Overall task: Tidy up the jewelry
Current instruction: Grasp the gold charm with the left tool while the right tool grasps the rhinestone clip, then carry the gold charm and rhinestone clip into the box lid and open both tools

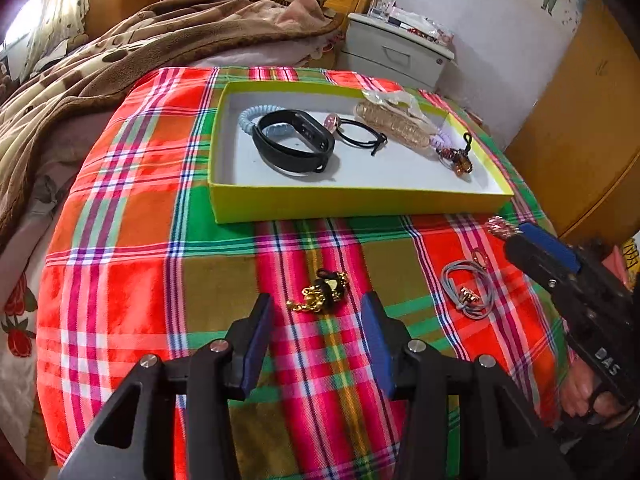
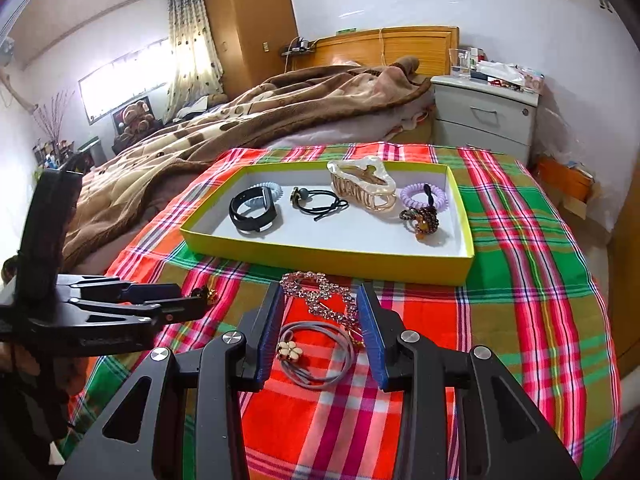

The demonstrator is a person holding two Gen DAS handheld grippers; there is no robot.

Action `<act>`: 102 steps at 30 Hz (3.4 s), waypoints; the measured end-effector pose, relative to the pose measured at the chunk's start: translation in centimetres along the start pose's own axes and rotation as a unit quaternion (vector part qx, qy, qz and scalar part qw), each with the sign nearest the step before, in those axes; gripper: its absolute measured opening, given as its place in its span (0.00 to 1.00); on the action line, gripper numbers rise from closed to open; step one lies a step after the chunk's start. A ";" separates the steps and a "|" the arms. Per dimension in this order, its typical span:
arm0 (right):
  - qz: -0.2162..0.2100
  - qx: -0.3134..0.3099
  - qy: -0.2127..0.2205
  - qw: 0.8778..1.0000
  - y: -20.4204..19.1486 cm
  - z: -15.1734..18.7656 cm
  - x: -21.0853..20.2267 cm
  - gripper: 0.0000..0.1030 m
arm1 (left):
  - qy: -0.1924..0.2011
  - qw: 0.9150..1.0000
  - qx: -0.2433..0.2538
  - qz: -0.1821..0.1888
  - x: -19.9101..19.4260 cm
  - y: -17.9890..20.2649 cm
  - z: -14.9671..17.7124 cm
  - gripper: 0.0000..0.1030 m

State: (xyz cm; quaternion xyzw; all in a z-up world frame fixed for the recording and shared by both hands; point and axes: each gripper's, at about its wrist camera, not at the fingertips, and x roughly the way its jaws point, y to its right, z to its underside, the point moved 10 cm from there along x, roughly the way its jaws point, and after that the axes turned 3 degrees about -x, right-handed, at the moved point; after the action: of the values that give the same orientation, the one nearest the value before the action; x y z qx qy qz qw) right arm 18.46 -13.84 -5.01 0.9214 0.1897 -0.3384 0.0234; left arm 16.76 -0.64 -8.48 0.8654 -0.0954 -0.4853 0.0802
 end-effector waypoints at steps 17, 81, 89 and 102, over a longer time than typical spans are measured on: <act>0.002 0.000 0.012 1.000 -0.4 0.0 -0.6 0.38 | 0.025 0.995 0.067 -0.062 0.9 0.9 -0.5 0.34; 0.038 0.028 0.023 0.999 3.2 -4.9 2.2 0.38 | 0.101 0.995 0.021 0.012 -3.2 1.9 -11.5 0.22; 0.039 0.034 -0.005 0.999 3.9 -4.8 5.0 0.38 | 0.082 0.996 0.012 0.013 -0.6 1.3 -13.4 0.22; 0.051 0.030 -0.043 0.997 4.6 -4.2 8.4 0.38 | 0.044 0.999 -0.005 0.011 4.4 0.3 -15.9 0.22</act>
State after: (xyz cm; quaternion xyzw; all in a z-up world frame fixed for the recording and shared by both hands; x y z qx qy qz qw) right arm 28.63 -14.60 -7.45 0.9148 0.1311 -0.3815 0.0210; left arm 32.55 -1.30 -3.86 0.8846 -0.0986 -0.4460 0.0940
